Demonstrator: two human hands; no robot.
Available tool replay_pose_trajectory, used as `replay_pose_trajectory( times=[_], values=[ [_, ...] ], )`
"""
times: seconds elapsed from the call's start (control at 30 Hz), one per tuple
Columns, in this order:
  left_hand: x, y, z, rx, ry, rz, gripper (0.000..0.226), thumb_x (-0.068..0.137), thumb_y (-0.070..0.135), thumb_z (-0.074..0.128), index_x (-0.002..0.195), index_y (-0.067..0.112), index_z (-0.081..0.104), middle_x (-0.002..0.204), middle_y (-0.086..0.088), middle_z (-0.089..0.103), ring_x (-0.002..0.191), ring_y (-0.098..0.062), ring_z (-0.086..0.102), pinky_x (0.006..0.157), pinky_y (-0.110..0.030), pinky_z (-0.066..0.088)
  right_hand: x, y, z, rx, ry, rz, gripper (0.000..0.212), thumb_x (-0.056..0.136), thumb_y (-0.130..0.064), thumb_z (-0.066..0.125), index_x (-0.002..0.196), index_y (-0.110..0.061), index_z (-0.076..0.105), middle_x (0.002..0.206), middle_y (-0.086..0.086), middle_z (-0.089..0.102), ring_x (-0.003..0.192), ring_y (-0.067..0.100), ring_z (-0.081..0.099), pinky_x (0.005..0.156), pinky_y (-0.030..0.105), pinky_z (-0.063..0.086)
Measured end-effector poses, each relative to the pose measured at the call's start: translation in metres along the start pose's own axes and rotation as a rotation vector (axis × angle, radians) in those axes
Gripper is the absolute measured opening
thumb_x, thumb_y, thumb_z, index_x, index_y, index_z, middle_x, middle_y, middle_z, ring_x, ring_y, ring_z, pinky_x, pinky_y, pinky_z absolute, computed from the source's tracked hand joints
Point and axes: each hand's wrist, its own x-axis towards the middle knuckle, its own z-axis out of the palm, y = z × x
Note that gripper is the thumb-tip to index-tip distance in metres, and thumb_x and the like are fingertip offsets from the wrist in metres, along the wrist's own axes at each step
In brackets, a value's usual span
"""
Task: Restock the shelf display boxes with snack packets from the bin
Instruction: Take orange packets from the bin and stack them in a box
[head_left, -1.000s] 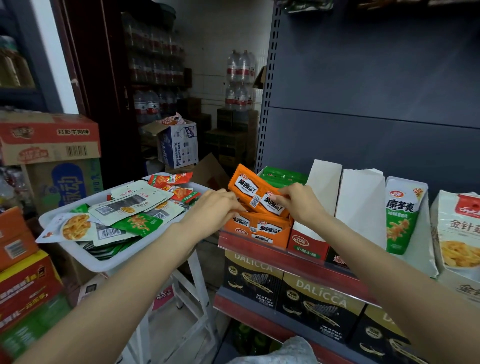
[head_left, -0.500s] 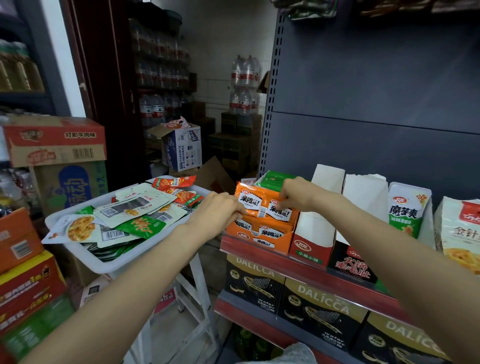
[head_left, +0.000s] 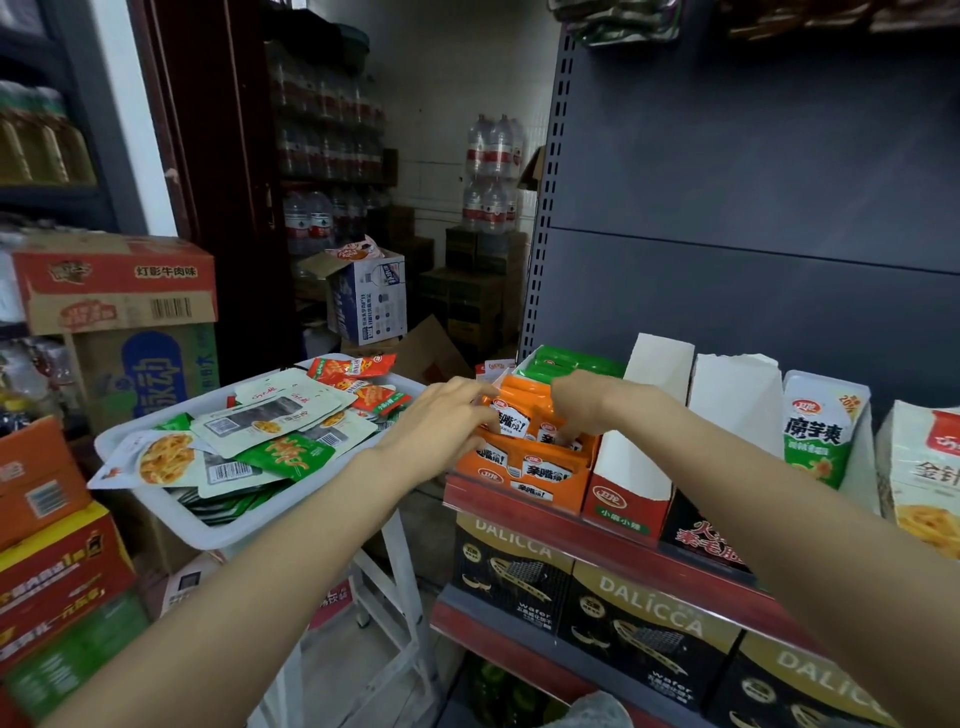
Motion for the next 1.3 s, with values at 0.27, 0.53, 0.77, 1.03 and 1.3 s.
replay_pose_trajectory(
  times=[0.27,0.53,0.77,1.03,1.3],
  values=[
    [0.007,0.000,-0.001,0.000,-0.024,0.017,0.028,0.093,0.024,0.055,0.121,0.022,0.057,0.145,-0.001,0.039,0.130,-0.020,0.036,0.107,-0.032,0.027,0.004,-0.008,0.010,0.440,0.194,-0.088,0.038,0.093,-0.018,0.057,0.129,-0.012,0.053,0.125,0.013,0.059,0.111,0.027,0.057,0.090,0.032,0.044],
    [0.004,-0.005,-0.001,0.098,-0.059,0.065,0.030,0.092,0.023,0.055,0.122,0.021,0.054,0.148,0.000,0.035,0.134,-0.020,0.033,0.110,-0.032,0.022,0.007,-0.013,0.008,0.298,0.171,-0.183,0.029,0.089,-0.013,0.061,0.119,-0.016,0.062,0.109,0.008,0.065,0.098,0.024,0.061,0.083,0.033,0.049],
    [0.005,-0.004,0.007,-0.057,-0.036,-0.075,0.056,0.089,0.022,0.060,0.138,0.020,0.033,0.124,-0.006,0.058,0.115,-0.025,0.052,0.091,-0.038,0.044,0.009,-0.008,0.023,0.570,0.183,-0.158,0.026,0.096,-0.027,0.052,0.072,-0.025,0.061,0.070,-0.007,0.058,0.063,0.008,0.052,0.058,0.020,0.036],
    [0.007,-0.002,0.010,0.071,0.025,-0.006,0.026,0.092,0.025,0.054,0.117,0.020,0.058,0.113,-0.001,0.065,0.103,-0.022,0.055,0.092,-0.031,0.037,0.011,-0.008,0.026,0.650,0.206,-0.100,0.016,0.082,-0.028,0.071,0.067,-0.023,0.068,0.081,0.000,0.067,0.078,0.013,0.061,0.059,0.017,0.041],
    [0.011,0.001,0.010,0.168,-0.027,-0.069,0.027,0.090,0.028,0.059,0.116,0.024,0.057,0.107,-0.003,0.065,0.110,-0.026,0.049,0.087,-0.033,0.041,-0.006,0.007,0.017,0.426,0.154,-0.151,0.014,0.085,-0.016,0.067,0.096,-0.011,0.075,0.099,0.001,0.071,0.087,0.011,0.059,0.078,0.023,0.046]
  ],
)
